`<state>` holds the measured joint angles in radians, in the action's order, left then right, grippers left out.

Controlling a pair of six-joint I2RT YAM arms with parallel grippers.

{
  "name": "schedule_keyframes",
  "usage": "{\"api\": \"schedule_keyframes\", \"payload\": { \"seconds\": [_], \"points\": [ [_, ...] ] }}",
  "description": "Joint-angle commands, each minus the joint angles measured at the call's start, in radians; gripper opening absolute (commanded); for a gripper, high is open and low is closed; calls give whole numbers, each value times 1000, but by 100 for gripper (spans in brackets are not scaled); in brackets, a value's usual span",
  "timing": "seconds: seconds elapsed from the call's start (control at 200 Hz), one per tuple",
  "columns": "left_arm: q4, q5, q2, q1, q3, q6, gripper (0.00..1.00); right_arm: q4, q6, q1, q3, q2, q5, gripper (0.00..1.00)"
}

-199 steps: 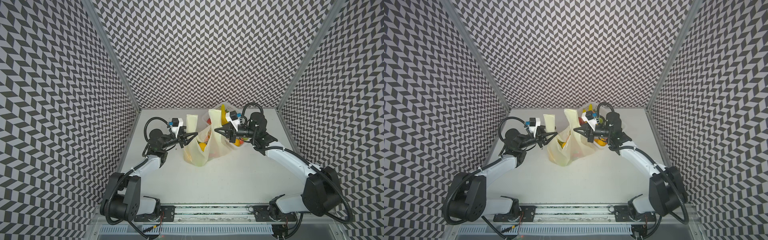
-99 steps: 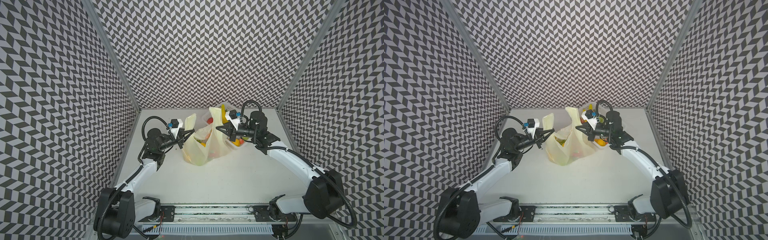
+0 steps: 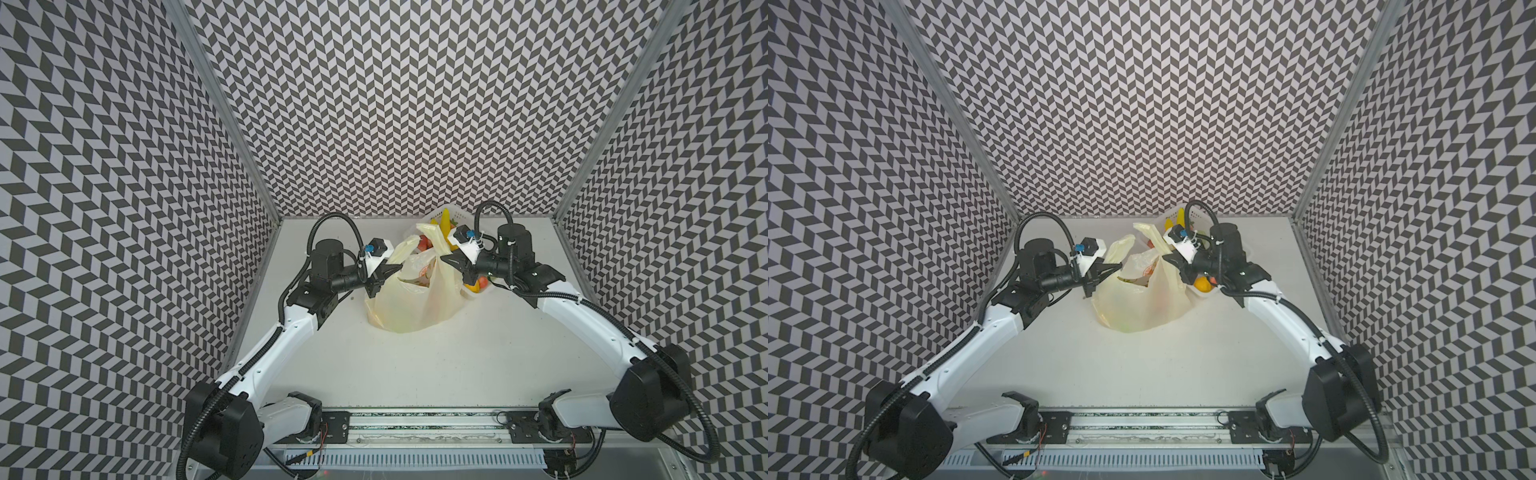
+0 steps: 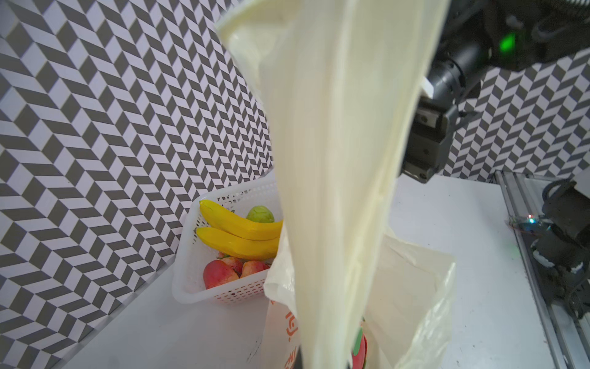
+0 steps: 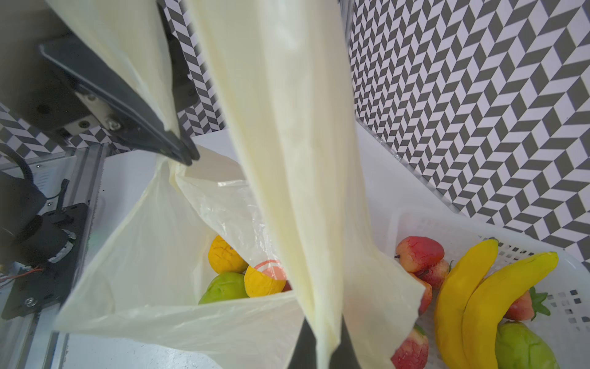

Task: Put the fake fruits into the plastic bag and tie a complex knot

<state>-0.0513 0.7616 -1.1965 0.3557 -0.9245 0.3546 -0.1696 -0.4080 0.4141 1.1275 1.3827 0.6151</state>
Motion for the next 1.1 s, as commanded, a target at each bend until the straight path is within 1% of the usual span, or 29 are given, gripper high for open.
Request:
{"api": "schedule_keyframes", "payload": {
  "seconds": [0.0,0.24,0.391,0.531,0.721,0.771,0.896,1.011,1.097],
  "points": [
    [-113,-15,8,24,-42,138,0,-16,-67,8,34,19,13,0],
    [-203,-38,-35,63,-127,206,0,-58,-113,41,74,54,52,0],
    [-275,-78,-85,88,-179,241,0,-53,-126,63,74,56,85,0],
    [-279,-73,-104,93,-191,251,0,-44,-130,78,71,61,114,0],
    [-308,-83,-134,100,-229,268,0,-57,-158,80,71,61,199,0],
    [-320,-86,-142,101,-239,272,0,-57,-167,80,65,56,209,6],
    [-340,-90,-153,105,-252,283,0,-41,-172,78,53,42,247,13],
    [-347,-93,-160,107,-264,288,0,-28,-163,77,59,41,295,24],
    [-349,-91,-160,112,-269,290,0,-22,-160,77,67,45,305,31]
  ]
}}
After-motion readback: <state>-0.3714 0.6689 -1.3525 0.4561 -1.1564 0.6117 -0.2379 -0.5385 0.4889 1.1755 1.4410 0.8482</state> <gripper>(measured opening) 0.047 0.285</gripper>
